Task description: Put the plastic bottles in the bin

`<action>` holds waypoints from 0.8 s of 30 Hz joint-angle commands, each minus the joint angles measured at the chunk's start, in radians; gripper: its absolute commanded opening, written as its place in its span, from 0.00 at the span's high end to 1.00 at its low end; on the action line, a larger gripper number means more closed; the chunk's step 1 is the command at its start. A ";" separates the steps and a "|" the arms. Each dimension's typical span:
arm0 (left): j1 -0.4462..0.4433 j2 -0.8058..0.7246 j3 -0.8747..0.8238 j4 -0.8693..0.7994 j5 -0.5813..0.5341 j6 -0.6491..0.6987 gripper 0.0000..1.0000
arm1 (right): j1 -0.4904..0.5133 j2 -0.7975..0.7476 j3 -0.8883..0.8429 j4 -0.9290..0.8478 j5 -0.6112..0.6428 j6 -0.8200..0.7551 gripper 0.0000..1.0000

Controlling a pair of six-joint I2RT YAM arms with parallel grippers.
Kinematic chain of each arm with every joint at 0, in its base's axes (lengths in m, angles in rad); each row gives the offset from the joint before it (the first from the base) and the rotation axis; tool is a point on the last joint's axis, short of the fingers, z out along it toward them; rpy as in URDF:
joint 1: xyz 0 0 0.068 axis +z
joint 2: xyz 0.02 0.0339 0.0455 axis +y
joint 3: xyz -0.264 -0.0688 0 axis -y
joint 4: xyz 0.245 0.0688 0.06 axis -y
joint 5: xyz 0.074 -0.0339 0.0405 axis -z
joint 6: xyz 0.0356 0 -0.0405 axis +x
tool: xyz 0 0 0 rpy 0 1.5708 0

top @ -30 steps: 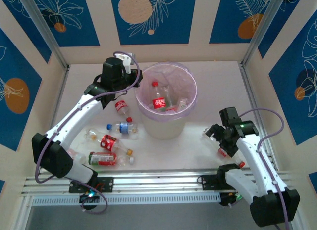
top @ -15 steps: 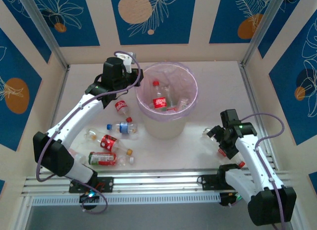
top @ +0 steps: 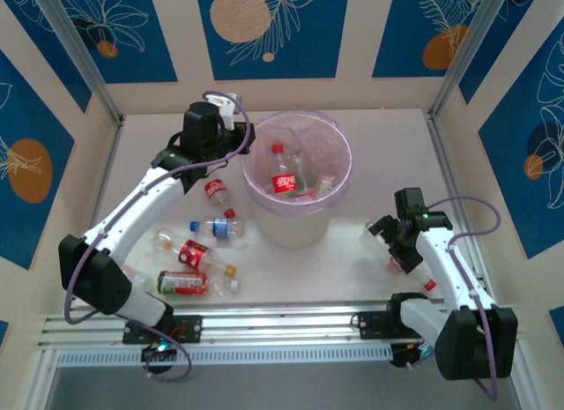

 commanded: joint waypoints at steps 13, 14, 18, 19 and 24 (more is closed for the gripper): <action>-0.002 0.034 0.036 -0.050 0.013 -0.001 1.00 | 0.027 0.204 0.235 0.094 -0.069 -0.198 0.01; -0.002 0.036 0.036 -0.049 0.014 -0.002 1.00 | 0.040 0.205 0.266 0.065 -0.067 -0.229 0.01; -0.002 0.036 0.037 -0.048 0.014 -0.004 1.00 | 0.032 0.225 0.400 -0.105 0.022 -0.426 0.01; -0.003 0.033 0.033 -0.047 0.013 -0.004 1.00 | 0.020 0.238 0.417 -0.127 0.055 -0.499 0.01; -0.002 0.029 0.027 -0.044 0.018 -0.003 1.00 | -0.122 0.345 0.425 -0.084 0.039 -0.777 0.01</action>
